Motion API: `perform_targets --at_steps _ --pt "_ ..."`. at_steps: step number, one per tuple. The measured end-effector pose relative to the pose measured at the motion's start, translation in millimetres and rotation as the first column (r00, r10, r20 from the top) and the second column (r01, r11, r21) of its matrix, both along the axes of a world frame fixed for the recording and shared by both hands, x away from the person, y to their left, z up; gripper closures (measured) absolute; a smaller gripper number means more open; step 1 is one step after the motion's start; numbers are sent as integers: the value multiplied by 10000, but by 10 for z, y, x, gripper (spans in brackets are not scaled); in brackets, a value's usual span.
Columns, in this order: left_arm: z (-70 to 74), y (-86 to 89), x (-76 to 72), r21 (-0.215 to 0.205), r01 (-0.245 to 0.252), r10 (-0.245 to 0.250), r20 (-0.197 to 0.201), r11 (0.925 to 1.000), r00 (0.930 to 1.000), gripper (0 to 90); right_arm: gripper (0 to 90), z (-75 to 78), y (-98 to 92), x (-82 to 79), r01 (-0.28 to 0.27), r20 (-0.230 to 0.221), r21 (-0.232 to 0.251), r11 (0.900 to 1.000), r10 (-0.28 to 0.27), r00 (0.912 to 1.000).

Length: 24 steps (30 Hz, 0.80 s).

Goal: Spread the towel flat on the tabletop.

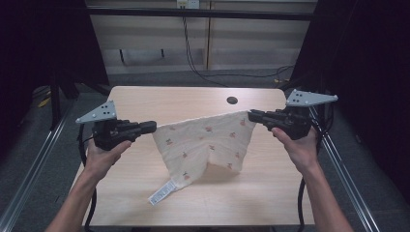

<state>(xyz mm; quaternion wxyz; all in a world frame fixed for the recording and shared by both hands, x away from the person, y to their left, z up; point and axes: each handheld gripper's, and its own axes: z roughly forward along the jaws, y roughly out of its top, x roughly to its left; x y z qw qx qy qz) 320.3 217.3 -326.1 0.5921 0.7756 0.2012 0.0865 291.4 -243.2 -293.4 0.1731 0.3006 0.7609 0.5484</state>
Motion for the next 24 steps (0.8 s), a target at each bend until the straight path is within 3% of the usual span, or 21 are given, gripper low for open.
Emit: perform_targets --at_steps 3,6,11,17,18,20,24 --pt "66 29 -67 82 -18 16 194 10000 9998 880 869 53 -2 -89 -137 187 85 9999 135 9997" --pt "112 45 -167 243 12 -22 414 9997 9991 881 869 95 14 -214 -575 278 476 9972 562 9980" --pt "209 107 -331 151 162 -171 555 9998 9983 880 869 183 74 -428 -842 572 115 9964 834 9949" --pt "384 149 -421 377 2 -26 637 9993 9980 880 868 224 48 -577 -875 323 91 9961 871 9957" --pt "379 142 -406 481 31 -60 592 9988 9982 880 868 207 39 -577 -925 248 219 9955 920 9955" --pt "288 96 -322 733 -89 66 319 9973 9995 880 869 134 38 -540 -695 162 -17 9976 696 9974" --pt "19 23 -89 635 -158 193 -554 9979 9983 880 869 -72 26 -371 -418 -358 -183 9990 411 9985"
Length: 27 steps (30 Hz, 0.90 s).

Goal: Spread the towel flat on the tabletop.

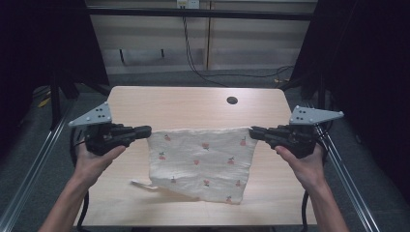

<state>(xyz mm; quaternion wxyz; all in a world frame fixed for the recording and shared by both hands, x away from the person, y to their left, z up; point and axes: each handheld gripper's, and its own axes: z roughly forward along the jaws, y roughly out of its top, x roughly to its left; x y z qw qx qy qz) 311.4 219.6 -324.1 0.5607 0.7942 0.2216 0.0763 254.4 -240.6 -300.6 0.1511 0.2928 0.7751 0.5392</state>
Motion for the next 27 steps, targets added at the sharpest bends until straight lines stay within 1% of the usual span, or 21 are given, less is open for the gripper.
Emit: perform_targets --at_steps 1,2,3,4,5,6,7,8,12,13,14,15,16,18,19,20,21,22,24,27 --pt "-89 -43 73 205 -90 94 -229 9997 9997 880 869 -57 -10 58 39 -132 5 10000 -39 9999" --pt "-137 -66 110 296 -124 134 -346 9995 9993 880 869 -120 -18 128 139 -259 -173 9998 -143 9996" --pt "-209 -91 172 255 -166 179 -546 9995 9983 880 869 -156 -26 170 175 -346 -210 9996 -182 9992" --pt "-256 -109 214 291 -209 227 -646 9994 9977 879 869 -217 -45 241 222 -552 -138 9997 -230 9982" --pt "-285 -119 244 314 -262 284 -743 9992 9968 879 869 -261 -54 290 284 -684 -170 9995 -295 9972" --pt "-327 -133 284 248 -274 296 -897 9993 9955 879 869 -294 -59 326 327 -751 -248 9992 -344 9966" --pt "-364 -146 320 304 -284 314 -1015 9991 9943 879 869 -338 -63 371 374 -868 -290 9989 -398 9954" --pt "-409 -164 354 418 -367 410 -1064 9984 9935 879 869 -380 -69 413 429 -947 -338 9985 -459 9944" --pt "-542 -191 433 405 -422 475 -1421 9983 9887 878 868 -537 -94 540 601 -1256 -321 9977 -637 9900" --pt "-576 -194 460 464 -471 535 -1469 9978 9877 878 869 -572 -98 567 626 -1300 -317 9975 -662 9893" --pt "-576 -194 460 464 -471 535 -1469 9978 9877 878 869 -606 -100 595 634 -1356 -373 9973 -679 9884" --pt "-618 -201 495 496 -550 620 -1541 9973 9861 877 869 -648 -98 637 673 -1437 -413 9969 -726 9870" --pt "-681 -205 554 561 -618 705 -1713 9965 9827 878 868 -679 -98 671 717 -1475 -480 9963 -781 9860" --pt "-725 -203 595 526 -686 772 -1854 9963 9796 877 868 -742 -104 744 752 -1615 -546 9957 -831 9834" --pt "-755 -198 621 576 -751 848 -1904 9955 9780 876 867 -766 -108 770 819 -1672 -541 9952 -899 9818" --pt "-783 -194 646 628 -833 941 -1966 9945 9759 874 867 -814 -128 817 832 -1769 -287 9961 -870 9804" --pt "-817 -182 676 680 -867 992 -2089 9939 9729 873 867 -864 -147 859 870 -1853 67 9962 -843 9791" --pt "-844 -177 691 660 -954 1076 -2161 9933 9704 874 867 -916 -150 896 972 -1921 15 9953 -951 9768" --pt "-906 -165 713 681 -1012 1138 -2178 9925 9693 874 867 -1005 -126 951 1019 -2029 -277 9944 -1054 9735" --pt "-994 -160 751 607 -1150 1259 -2259 9915 9660 874 866 -1123 -70 1019 1111 -2009 -579 9921 -1206 9722"
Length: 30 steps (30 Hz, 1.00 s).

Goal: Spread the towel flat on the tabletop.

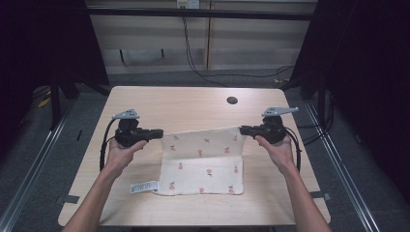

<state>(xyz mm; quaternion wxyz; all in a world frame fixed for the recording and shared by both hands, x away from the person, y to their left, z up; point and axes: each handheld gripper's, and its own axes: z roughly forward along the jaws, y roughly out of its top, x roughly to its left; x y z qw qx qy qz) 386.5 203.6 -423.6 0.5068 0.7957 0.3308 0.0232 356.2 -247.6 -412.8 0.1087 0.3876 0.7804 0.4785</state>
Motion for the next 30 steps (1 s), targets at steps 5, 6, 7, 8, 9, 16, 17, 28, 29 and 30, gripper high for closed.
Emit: perform_targets --at_steps 5,6,7,8,9,16,17,28,29,30 --pt "-160 -19 99 -302 -371 372 51 9989 9993 870 860 -181 39 149 370 -144 -260 9990 -373 9992" --pt "-225 -61 124 -127 -454 455 48 9989 9990 866 859 -202 44 164 439 -141 -275 9987 -443 9989" --pt "-257 -83 142 -69 -448 448 20 9990 9990 858 858 -223 46 182 448 -147 -279 9986 -452 9989" --pt "-280 -97 158 -62 -458 458 2 9989 9989 844 859 -248 53 205 541 -185 -364 9979 -548 9983" --pt "-297 -107 175 -20 -528 528 62 9986 9986 830 858 -270 64 226 722 -136 -647 9953 -732 9972" --pt "-294 -28 186 -56 -833 834 92 9965 9965 752 719 -359 18 305 1418 -175 -568 9883 -1430 9896" --pt "-286 -20 168 118 -763 761 188 9970 9969 748 714 -354 7 283 1438 -105 -431 9887 -1444 9895" --pt "-320 66 -153 1026 60 -91 295 9947 9995 671 685 -276 -51 -65 571 -373 -1060 9927 -614 9974" --pt "-347 56 -181 1100 172 -201 250 9938 9995 670 686 -297 -39 -102 462 -485 -1125 9926 -520 9975" --pt "-409 36 -194 722 564 -540 -348 9958 9979 657 686 -332 -17 -138 311 -691 -1206 9922 -397 9968"
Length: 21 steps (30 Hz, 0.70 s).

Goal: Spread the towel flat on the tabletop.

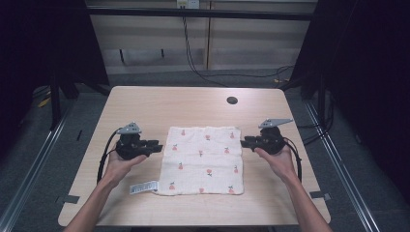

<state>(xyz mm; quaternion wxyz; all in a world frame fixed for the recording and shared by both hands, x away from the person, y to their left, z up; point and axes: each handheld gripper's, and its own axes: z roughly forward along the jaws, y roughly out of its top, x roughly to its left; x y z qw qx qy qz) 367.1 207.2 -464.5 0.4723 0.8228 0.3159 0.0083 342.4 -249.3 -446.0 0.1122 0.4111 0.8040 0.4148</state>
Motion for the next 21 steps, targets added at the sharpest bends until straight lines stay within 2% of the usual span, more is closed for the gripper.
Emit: perform_targets --at_steps 1,2,3,4,7,8,10,11,13,14,15,17,18,20,21 --pt "-43 -20 -6 -96 272 -275 -340 9996 9990 633 686 -64 33 -42 -149 -65 -99 9998 149 9999" --pt "-88 -68 -40 282 321 -313 -266 9991 9992 621 686 -112 54 -67 -218 -212 -90 9997 216 9995" --pt "-127 -135 -76 1032 563 -557 -87 9931 9984 615 686 -180 94 -100 -365 -374 -94 9993 361 9986" --pt "-140 -158 -89 1138 703 -698 -85 9910 9975 607 674 -256 141 -143 -562 -442 -208 9982 552 9975" --pt "-152 -208 -106 1217 819 -829 35 9892 9966 591 638 -371 230 -212 -886 -644 -283 9957 867 9942" --pt "-166 -213 -106 1138 906 -907 -44 9894 9959 589 627 -391 257 -231 -992 -642 -486 9939 960 9933" --pt "-194 -221 -96 1297 849 -862 46 9879 9963 583 636 -408 284 -276 -1034 -652 -511 9933 1000 9929" --pt "-209 -218 -83 1266 874 -879 -12 9881 9961 581 643 -414 288 -296 -1094 -558 -632 9920 1059 9928" --pt "-244 -233 -80 1463 940 -941 -68 9848 9955 582 644 -430 269 -317 -1220 -542 -735 9898 1182 9915" --pt "-270 -252 -88 1564 1046 -1042 -109 9821 9945 584 641 -438 263 -329 -1152 -577 -704 9908 1112 9921" --pt "-290 -273 -102 1856 1128 -1140 -43 9761 9935 589 637 -448 255 -333 -1097 -507 -802 9907 1058 9931" --pt "-338 -296 -115 2007 1279 -1278 -136 9713 9917 592 609 -470 256 -338 -1078 -534 -867 9904 1035 9932" --pt "-344 -302 -130 2034 1228 -1254 -1 9714 9921 591 605 -480 266 -341 -1074 -449 -1045 9887 1032 9936" --pt "-335 -297 -142 2071 1206 -1205 -134 9709 9926 567 617 -505 289 -342 -1025 -453 -1440 9843 969 9943" --pt "-336 -299 -153 2125 1189 -1215 -8 9699 9926 574 632 -528 302 -348 -980 -330 -1537 9832 940 9950"
